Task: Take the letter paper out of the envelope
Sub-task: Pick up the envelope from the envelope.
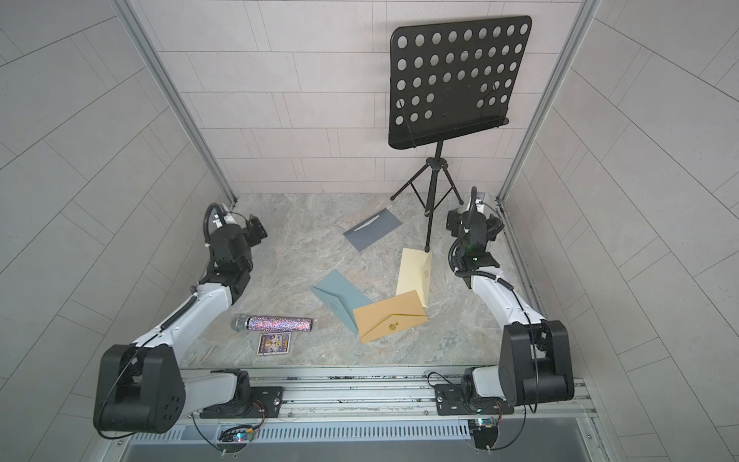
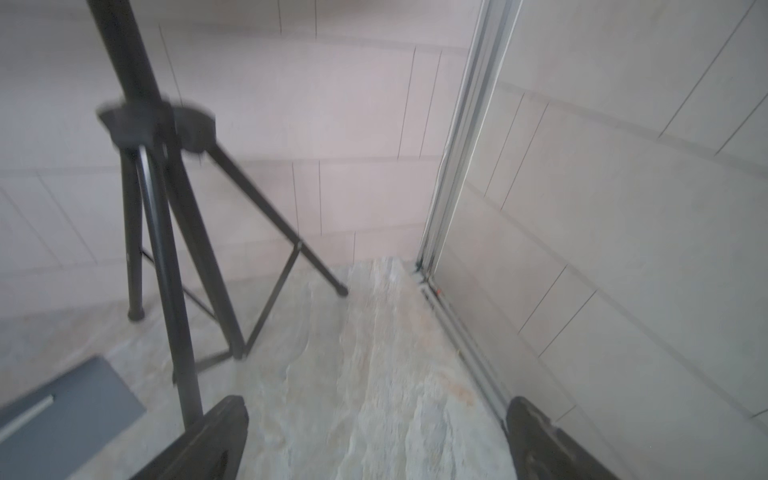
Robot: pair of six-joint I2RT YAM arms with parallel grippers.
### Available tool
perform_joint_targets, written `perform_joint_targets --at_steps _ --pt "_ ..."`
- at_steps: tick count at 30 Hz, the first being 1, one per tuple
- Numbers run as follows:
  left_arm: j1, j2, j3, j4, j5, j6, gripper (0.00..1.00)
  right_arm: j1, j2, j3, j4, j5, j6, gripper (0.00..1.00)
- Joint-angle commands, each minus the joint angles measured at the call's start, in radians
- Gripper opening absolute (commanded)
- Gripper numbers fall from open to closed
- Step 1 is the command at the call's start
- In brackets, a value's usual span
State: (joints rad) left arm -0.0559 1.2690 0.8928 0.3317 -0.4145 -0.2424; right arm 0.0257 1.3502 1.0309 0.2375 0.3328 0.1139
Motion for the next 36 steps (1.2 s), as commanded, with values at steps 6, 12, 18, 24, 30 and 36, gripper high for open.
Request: perform_joint_targets --at_steps 6,12,18,24,30,36 --pt "0.047 0.088 0.597 -0.772 0.146 -0.802 1.0 -0.163 -0.061 0.384 -0.459 -0.142 0.672 1.0" --pt "0.0 0.163 0.642 -0.828 0.449 -0.846 0.9 -0.037 -0.025 0.584 -0.811 -0.012 0.556 0.99" --pt "-0.24 0.162 0.517 -0.872 0.544 -0.836 0.83 0.121 -0.033 0.544 -0.986 0.015 0.546 1.0" --pt "-0.465 0.193 0.473 -0.984 0.632 -0.753 0.76 0.277 -0.065 0.451 -1.133 0.005 0.55 1.0" --pt "-0.562 0.117 0.398 -1.128 0.631 -0.58 0.69 0.384 -0.129 0.37 -1.242 -0.01 0.605 0.92" --pt "-0.563 0.0 0.236 -1.167 0.628 -0.488 0.66 0.431 -0.189 0.261 -1.312 -0.057 0.762 0.87"
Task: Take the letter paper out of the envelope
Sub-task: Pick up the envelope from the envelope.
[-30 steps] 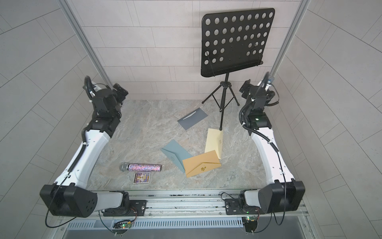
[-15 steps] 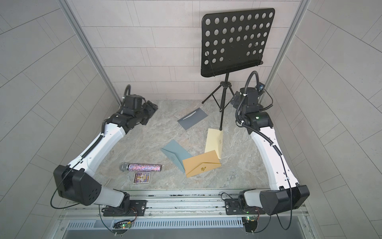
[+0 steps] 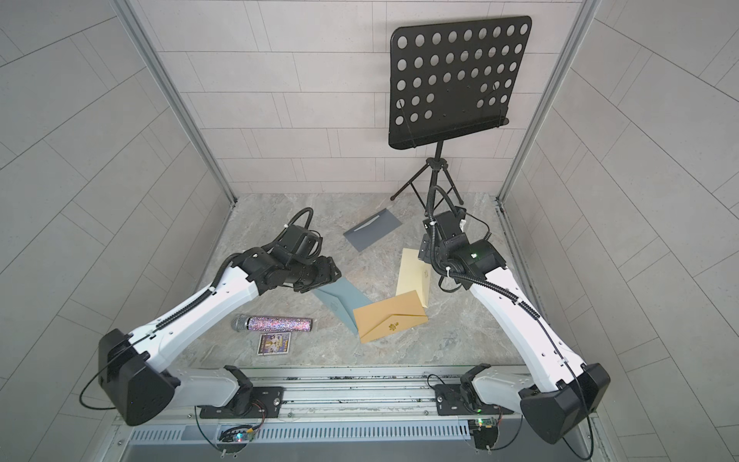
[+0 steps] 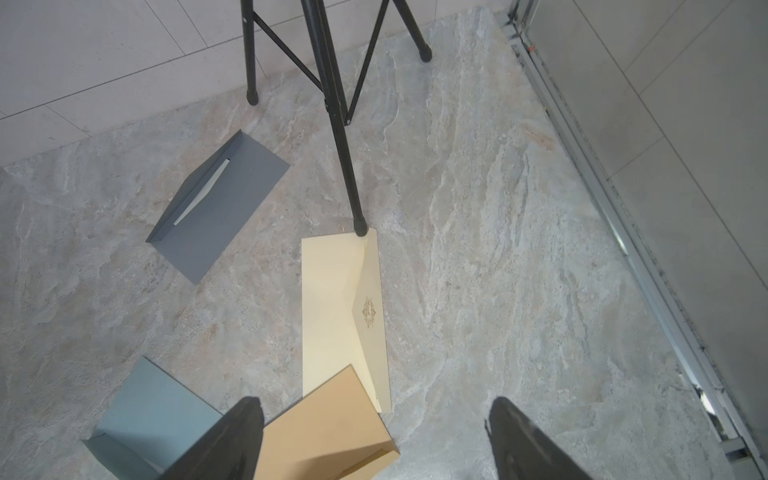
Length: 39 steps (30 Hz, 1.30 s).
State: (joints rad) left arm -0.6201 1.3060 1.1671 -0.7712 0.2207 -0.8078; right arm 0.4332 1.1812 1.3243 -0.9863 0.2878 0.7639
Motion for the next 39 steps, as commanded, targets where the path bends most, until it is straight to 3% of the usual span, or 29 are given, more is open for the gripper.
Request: perform_joint_targets --at_steps 1,13,18,24,32,39 --pt "0.001 -0.045 -0.062 -0.065 -0.004 0.078 0.66 0.037 -0.023 -0.049 -0.096 -0.024 0.145 0.86" --pt "-0.007 -0.039 -0.186 -0.017 0.041 0.099 0.62 0.178 0.009 -0.338 -0.01 -0.196 0.652 0.89" --pt "-0.027 -0.064 -0.223 -0.005 0.06 0.095 0.63 0.197 0.105 -0.396 0.08 -0.259 0.759 0.97" --pt "-0.037 -0.101 -0.255 -0.005 0.071 0.096 0.62 0.207 0.19 -0.434 0.197 -0.303 0.896 0.98" --pt "-0.037 -0.139 -0.279 -0.014 0.08 0.096 0.62 0.22 0.309 -0.46 0.33 -0.409 0.971 0.91" --pt "-0.037 -0.14 -0.27 -0.031 0.086 0.112 0.63 0.252 0.302 -0.513 0.35 -0.411 1.075 0.86"
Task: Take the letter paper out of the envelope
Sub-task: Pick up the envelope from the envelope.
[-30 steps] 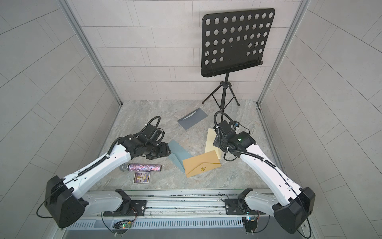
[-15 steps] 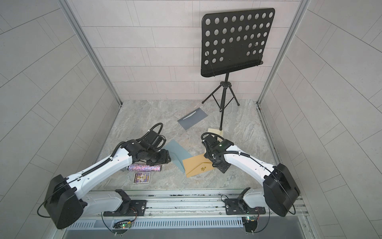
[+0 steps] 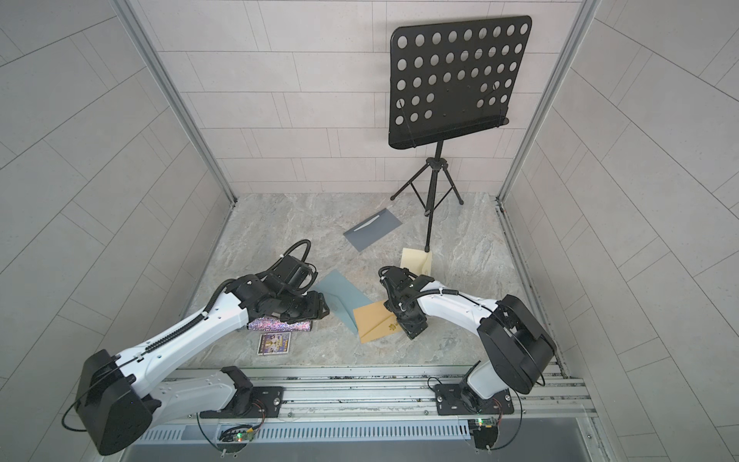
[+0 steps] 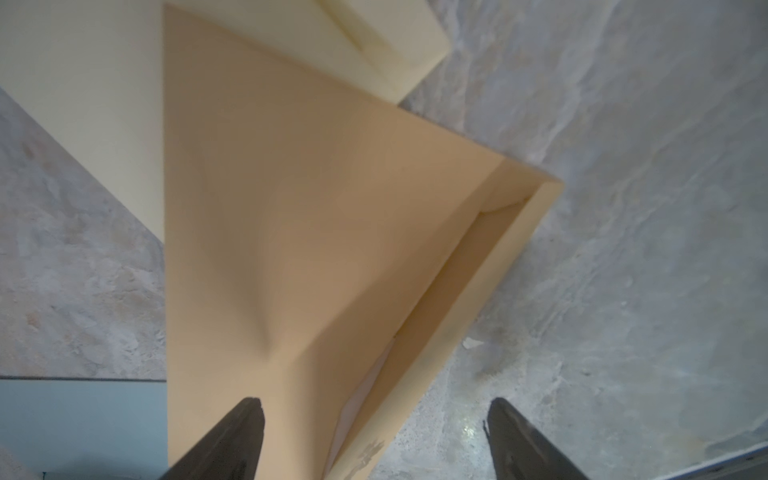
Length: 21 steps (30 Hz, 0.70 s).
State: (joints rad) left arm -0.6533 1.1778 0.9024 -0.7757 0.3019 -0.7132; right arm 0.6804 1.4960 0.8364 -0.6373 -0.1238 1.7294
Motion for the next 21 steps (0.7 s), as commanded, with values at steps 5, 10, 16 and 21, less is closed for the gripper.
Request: perform_joint_targets --at_steps 5,10,16,21 --pt "-0.005 -0.007 0.0 -0.025 0.015 0.023 0.62 -0.001 -0.004 -0.078 0.074 -0.011 0.138 0.79" --pt "-0.003 -0.005 0.003 -0.034 0.018 0.033 0.63 0.001 -0.018 -0.099 0.099 0.002 0.15 0.68" --pt "-0.004 -0.004 0.004 -0.034 0.023 0.038 0.62 0.001 -0.049 -0.142 0.113 0.02 0.181 0.33" --pt "-0.003 -0.004 0.003 -0.033 0.023 0.037 0.62 0.001 -0.074 -0.148 0.097 0.033 0.189 0.13"
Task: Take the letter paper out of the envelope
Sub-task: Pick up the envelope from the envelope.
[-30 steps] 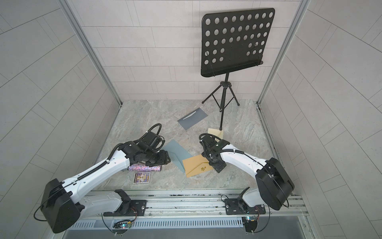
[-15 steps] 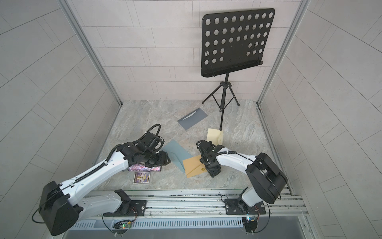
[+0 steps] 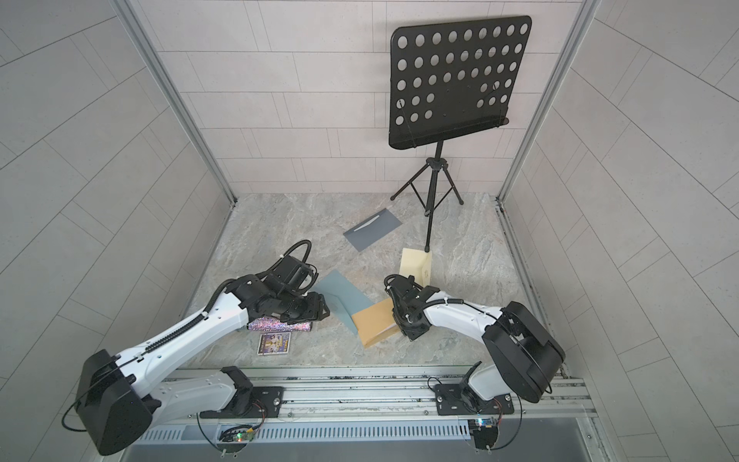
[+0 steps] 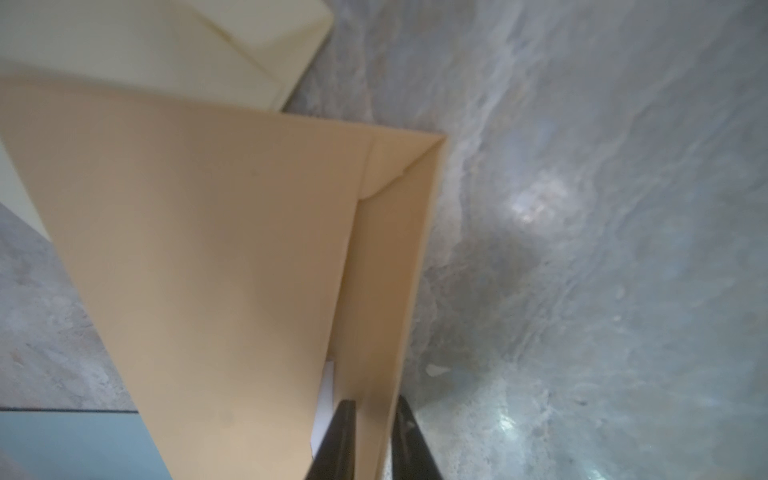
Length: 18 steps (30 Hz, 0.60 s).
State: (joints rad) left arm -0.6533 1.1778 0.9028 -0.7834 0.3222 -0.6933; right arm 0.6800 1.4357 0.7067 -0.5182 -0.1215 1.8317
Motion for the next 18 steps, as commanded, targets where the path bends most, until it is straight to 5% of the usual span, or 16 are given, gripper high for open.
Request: perform_joint_targets --at_steps 1,4,10,18 --pt "-0.004 -0.004 0.002 -0.024 0.003 0.018 0.62 0.001 -0.019 -0.018 -0.026 0.034 0.089 0.1" --pt "-0.004 -0.01 0.001 -0.025 0.004 0.013 0.61 0.001 -0.046 -0.013 -0.046 0.039 0.089 0.0" --pt "-0.004 -0.016 0.022 -0.017 0.012 -0.015 0.6 0.001 -0.139 0.052 -0.161 0.108 0.022 0.0" --pt "-0.003 0.022 0.136 0.001 0.039 -0.059 0.53 -0.003 -0.248 0.2 -0.256 0.201 -0.238 0.0"
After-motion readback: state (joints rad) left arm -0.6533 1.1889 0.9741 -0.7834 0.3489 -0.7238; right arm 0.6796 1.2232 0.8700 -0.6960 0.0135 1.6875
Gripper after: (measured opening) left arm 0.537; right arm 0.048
